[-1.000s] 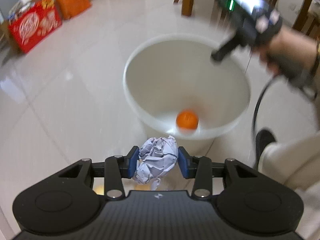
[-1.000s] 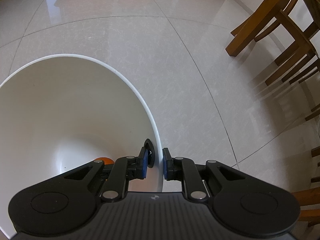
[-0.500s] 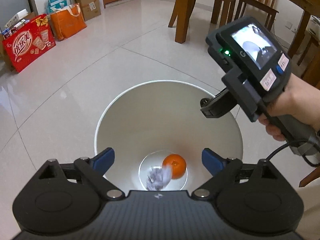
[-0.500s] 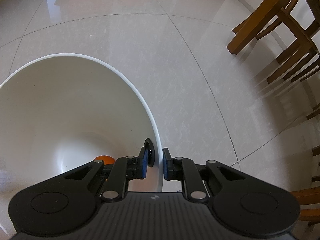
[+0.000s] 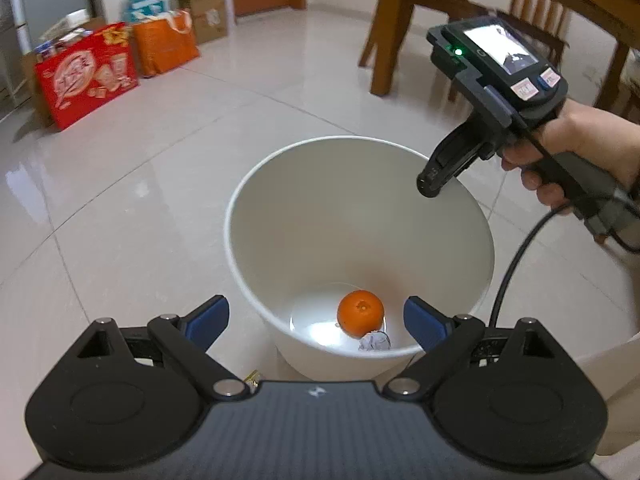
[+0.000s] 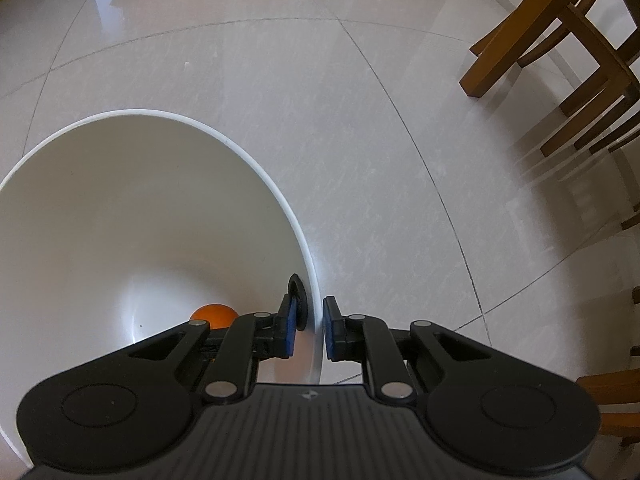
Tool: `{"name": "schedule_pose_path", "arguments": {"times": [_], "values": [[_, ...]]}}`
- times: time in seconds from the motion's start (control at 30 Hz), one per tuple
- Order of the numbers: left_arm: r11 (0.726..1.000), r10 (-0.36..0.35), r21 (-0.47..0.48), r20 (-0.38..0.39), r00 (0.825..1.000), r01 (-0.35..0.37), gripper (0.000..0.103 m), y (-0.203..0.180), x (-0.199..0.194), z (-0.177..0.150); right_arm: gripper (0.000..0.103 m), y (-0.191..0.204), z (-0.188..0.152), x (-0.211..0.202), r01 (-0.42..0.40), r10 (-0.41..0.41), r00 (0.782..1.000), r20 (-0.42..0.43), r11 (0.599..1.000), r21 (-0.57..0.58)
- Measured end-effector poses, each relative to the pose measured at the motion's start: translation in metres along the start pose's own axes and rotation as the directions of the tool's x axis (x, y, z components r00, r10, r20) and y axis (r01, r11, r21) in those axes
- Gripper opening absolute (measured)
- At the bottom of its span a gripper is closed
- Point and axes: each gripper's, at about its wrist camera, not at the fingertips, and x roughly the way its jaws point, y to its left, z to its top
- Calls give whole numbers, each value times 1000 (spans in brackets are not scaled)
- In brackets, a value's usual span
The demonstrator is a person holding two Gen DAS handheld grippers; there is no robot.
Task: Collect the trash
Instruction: 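Move the left gripper to the milk-tea cup and grasp it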
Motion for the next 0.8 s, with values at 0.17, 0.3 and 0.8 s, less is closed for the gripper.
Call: {"name": "schedule_pose_path", "arguments": {"times": [0.17,0.3,0.8], "values": [[996,28,-87,33,999,-25,95,14,-12,-35,16,0,3,1,2,-2,1000,-13,999,-35],[992,68,-105,21,997,-65,95,15,-13,-73,16,0,8,3,3,-4,1000,-26,998,-59],[990,74,-111,-153,986,-91,95,28,48,-179,15,-4,25,11,-36,22,994,-111,992,-120]]}}
